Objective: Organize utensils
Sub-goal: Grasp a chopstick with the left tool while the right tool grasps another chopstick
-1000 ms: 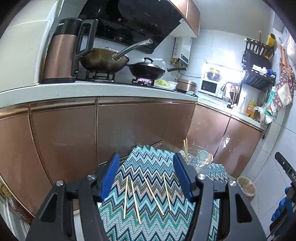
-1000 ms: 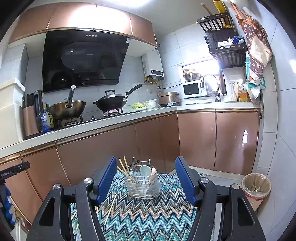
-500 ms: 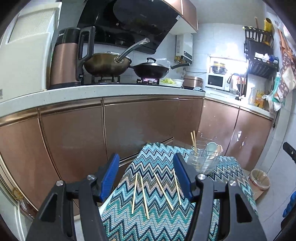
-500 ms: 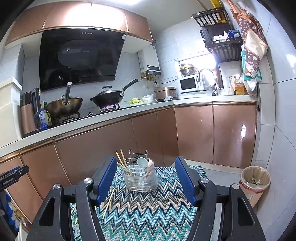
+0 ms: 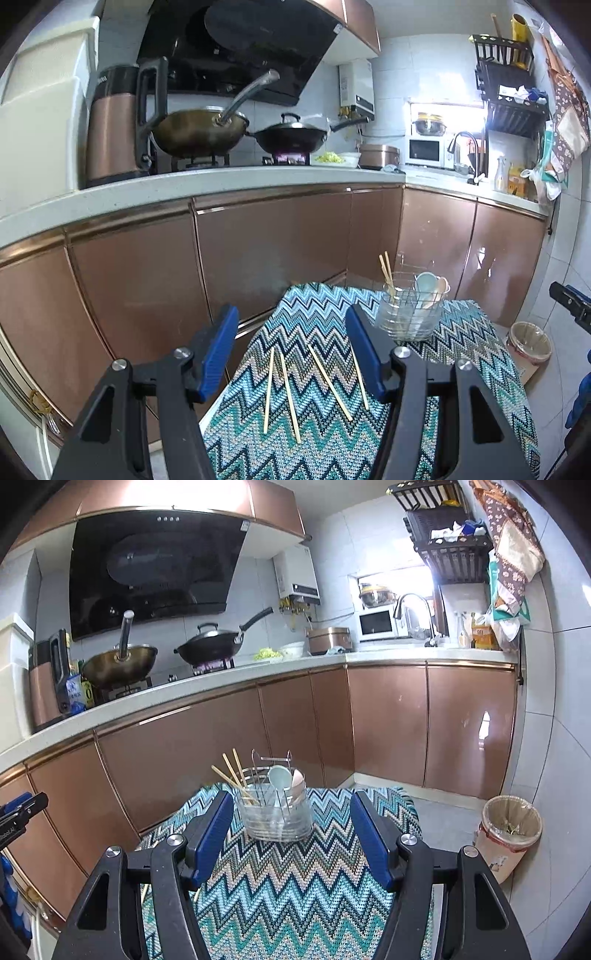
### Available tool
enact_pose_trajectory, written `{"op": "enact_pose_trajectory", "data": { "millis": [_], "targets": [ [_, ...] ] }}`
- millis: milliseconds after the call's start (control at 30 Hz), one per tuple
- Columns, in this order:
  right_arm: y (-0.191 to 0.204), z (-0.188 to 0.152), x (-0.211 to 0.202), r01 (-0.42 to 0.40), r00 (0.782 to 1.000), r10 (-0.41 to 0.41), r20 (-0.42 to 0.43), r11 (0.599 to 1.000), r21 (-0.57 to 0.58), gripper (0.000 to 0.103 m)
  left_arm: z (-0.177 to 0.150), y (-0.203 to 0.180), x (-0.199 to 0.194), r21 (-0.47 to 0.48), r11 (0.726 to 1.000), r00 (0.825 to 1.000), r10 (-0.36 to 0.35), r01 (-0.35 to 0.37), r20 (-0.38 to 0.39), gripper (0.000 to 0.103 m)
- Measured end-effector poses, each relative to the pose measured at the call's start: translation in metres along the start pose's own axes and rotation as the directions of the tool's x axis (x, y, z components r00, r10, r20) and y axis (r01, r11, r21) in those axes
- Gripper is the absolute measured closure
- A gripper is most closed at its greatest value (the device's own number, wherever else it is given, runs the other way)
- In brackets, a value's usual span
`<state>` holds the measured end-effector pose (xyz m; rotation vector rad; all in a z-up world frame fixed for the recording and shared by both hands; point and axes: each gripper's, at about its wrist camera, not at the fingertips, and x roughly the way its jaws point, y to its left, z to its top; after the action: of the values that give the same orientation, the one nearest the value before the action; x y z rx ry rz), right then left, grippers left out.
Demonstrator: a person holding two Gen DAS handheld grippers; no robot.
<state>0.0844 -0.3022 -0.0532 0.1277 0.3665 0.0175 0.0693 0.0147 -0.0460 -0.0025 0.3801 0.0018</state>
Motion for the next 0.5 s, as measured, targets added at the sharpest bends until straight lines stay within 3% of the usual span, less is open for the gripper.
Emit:
{"op": "enact_pose_trajectory", "data": {
  "millis": [100, 233, 400, 500],
  "targets": [
    [0.003, -0.004, 0.015, -0.001, 0.999, 0.001, -0.035, 1.000, -0.007, 0.040, -0.003, 0.005, 0.021, -0.021, 0.999, 0.997, -0.043, 0.042, -0.060, 0.044],
    [0.011, -0.010, 0.039, -0.033, 0.994, 0.030, -0.102, 0.999, -0.027, 0.040, -0.007, 0.024, 0.063, -0.119, 0.986, 0.971, -0.141, 0.119, -0.192, 0.044],
    [0.028, -0.022, 0.082, -0.104, 0.971, 0.092, -0.219, 0.994, -0.045, 0.040, -0.018, 0.046, 0.123, -0.244, 0.955, 0.903, -0.250, 0.169, -0.351, 0.045],
    [0.042, -0.032, 0.111, -0.162, 0.943, 0.139, -0.302, 0.985, -0.054, 0.040, -0.029, 0.055, 0.159, -0.325, 0.927, 0.847, -0.321, 0.188, -0.423, 0.045]
  ]
}}
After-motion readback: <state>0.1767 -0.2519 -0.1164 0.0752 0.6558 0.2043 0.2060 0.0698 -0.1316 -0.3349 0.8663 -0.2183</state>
